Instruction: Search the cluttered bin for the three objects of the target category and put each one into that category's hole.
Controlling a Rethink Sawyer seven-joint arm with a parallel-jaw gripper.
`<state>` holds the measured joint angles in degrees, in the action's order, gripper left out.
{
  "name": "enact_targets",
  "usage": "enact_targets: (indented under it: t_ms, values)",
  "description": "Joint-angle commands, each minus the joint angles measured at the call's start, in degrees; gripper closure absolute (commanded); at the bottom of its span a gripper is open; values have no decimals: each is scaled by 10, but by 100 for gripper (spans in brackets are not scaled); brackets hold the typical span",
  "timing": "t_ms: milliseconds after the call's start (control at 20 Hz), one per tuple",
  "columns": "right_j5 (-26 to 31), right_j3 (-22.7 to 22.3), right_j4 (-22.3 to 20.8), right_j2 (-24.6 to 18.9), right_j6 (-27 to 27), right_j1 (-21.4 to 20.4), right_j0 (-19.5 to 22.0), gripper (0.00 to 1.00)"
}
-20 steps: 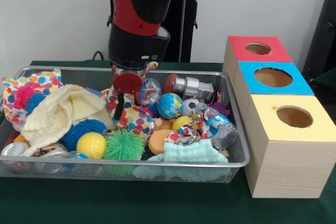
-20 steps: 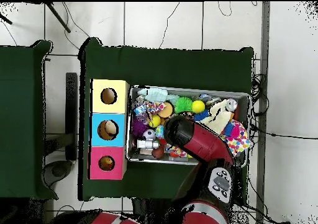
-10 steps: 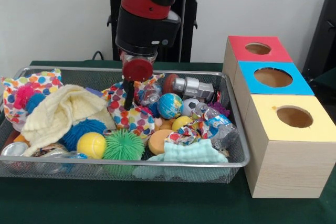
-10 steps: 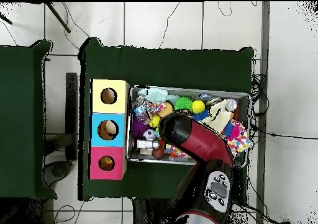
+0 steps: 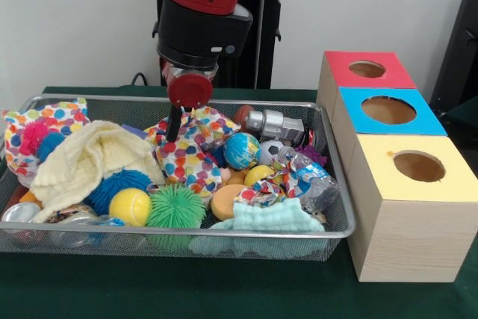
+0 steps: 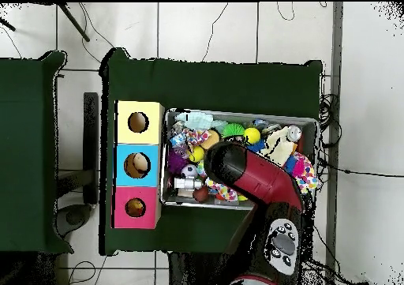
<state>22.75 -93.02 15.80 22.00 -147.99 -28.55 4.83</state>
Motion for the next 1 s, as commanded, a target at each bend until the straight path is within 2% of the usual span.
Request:
enact_targets:
  t_ms: [50,550,800,1000]
  values:
    - [41,22,-48,-50,36,-6,27,100]
    - [77,34,-73,-48,31,-17,38,100]
    - [-4,9,-82,-52,-6,14,25,100]
    - [-32,-7,-70,-54,-38,28,8,100]
